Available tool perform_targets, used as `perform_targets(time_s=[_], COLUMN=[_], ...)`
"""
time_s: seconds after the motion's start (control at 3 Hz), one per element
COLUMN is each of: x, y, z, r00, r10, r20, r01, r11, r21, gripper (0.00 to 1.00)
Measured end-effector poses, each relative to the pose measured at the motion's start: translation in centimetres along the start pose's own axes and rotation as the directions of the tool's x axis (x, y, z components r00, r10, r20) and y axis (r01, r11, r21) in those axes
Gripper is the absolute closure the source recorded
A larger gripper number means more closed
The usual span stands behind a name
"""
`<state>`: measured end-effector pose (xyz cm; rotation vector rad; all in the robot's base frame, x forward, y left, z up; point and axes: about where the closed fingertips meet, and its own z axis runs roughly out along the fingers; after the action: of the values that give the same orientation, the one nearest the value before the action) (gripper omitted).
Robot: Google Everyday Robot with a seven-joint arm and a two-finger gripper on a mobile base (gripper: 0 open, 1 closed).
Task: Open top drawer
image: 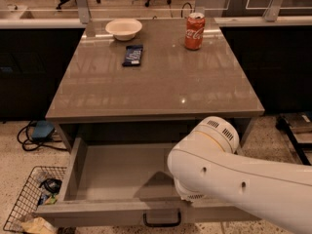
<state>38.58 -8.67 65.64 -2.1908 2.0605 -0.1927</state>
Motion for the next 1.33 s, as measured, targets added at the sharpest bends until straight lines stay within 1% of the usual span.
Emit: perform_targets(time_s=[0.33, 0.67, 1.0, 1.33], x=[0.11, 0.18, 0.21, 0.24], y=[1.32, 1.35, 1.37, 1.39], z=[-0.5, -0.54, -0.6, -0.67], r00=[1.0, 1.0, 1.0, 0.999], r10=[-0.009, -0.009, -0.009, -0.01], r20=[-0.026, -0.028, -0.03, -0.031], r01=[0.008, 0.007, 0.008, 0.008], r11=[0.9989, 0.9989, 0.999, 0.999], r21=[-0.047, -0.046, -0.045, -0.043], gripper=[1.0, 0.82, 0.57, 0.27])
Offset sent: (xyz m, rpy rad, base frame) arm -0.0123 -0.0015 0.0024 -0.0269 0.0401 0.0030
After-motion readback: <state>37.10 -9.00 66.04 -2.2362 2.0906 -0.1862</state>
